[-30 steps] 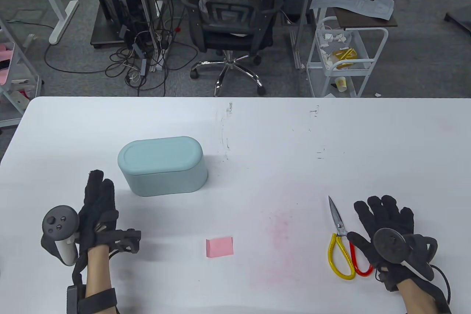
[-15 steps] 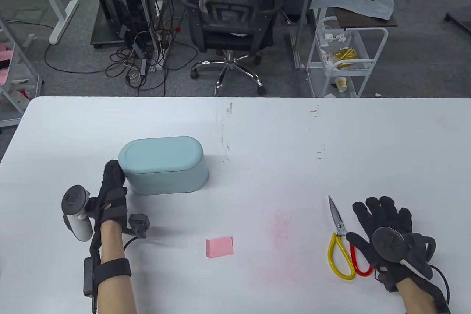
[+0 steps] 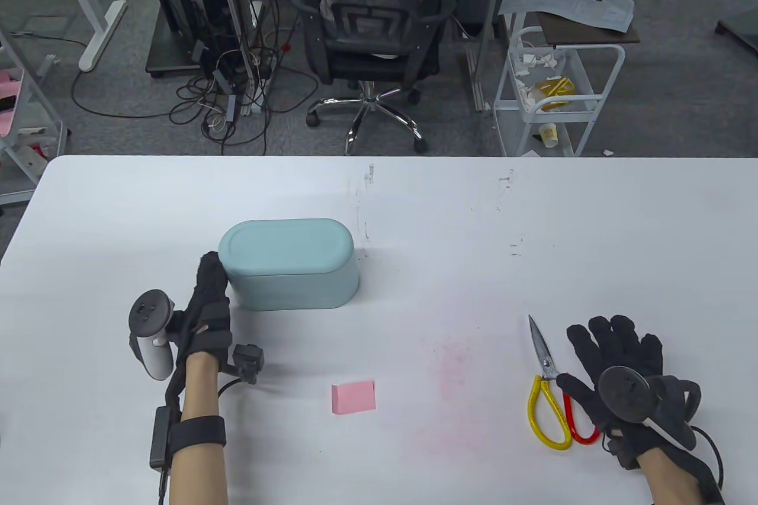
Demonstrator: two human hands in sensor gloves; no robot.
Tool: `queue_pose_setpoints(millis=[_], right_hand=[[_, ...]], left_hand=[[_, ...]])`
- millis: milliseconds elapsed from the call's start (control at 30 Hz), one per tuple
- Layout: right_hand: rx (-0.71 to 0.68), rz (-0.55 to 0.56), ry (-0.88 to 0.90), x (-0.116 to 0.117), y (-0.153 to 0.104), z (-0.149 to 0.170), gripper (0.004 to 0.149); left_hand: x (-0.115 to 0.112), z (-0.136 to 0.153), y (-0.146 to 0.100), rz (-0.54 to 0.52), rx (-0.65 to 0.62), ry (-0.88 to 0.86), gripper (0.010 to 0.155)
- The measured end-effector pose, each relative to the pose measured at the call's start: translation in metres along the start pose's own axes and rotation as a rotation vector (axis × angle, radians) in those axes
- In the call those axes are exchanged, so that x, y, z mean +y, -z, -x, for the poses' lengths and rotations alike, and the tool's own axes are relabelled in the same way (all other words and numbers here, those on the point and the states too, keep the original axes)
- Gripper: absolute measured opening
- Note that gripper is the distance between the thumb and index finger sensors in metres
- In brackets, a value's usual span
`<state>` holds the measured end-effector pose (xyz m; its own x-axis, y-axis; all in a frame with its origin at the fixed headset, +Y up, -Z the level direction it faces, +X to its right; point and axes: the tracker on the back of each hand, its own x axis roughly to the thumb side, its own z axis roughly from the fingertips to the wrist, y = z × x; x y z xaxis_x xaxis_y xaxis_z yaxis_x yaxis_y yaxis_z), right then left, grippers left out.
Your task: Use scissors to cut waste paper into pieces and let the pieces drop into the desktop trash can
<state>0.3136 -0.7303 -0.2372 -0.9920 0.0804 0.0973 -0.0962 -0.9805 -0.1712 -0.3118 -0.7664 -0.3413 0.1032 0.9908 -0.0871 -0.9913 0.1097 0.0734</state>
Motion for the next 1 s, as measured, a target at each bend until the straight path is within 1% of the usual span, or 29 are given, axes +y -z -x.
queue_pose_setpoints(millis=[133, 267, 433, 567, 667, 800, 1000], right_hand=[[0.001, -0.002, 0.002, 0.0, 0.0, 0.0, 0.082], [0.004, 0.003, -0.004, 0.0, 0.0, 0.0, 0.082], [0.01, -0.002, 0.003, 0.0, 0.0, 0.001, 0.082], [0.012, -0.007, -0.006, 0.0, 0.0, 0.001, 0.082], [0.014, -0.008, -0.002, -0.001, 0.0, 0.002, 0.082], [0.011, -0.008, 0.0, 0.0, 0.0, 0.002, 0.082], [0.009, -0.01, 0.002, 0.0, 0.0, 0.002, 0.082]], left_hand=[[-0.021, 0.0, 0.0, 0.057, -0.016, -0.038, 0.094], [-0.039, -0.002, -0.001, 0.094, -0.028, -0.021, 0.094], [-0.067, -0.005, -0.004, 0.165, -0.023, -0.069, 0.094], [-0.087, -0.007, -0.003, 0.219, -0.022, -0.036, 0.094], [-0.099, -0.009, -0.001, 0.24, -0.026, -0.007, 0.094], [-0.115, -0.01, -0.001, 0.265, -0.028, -0.019, 0.094], [-0.132, -0.013, -0.001, 0.299, -0.03, -0.01, 0.094]])
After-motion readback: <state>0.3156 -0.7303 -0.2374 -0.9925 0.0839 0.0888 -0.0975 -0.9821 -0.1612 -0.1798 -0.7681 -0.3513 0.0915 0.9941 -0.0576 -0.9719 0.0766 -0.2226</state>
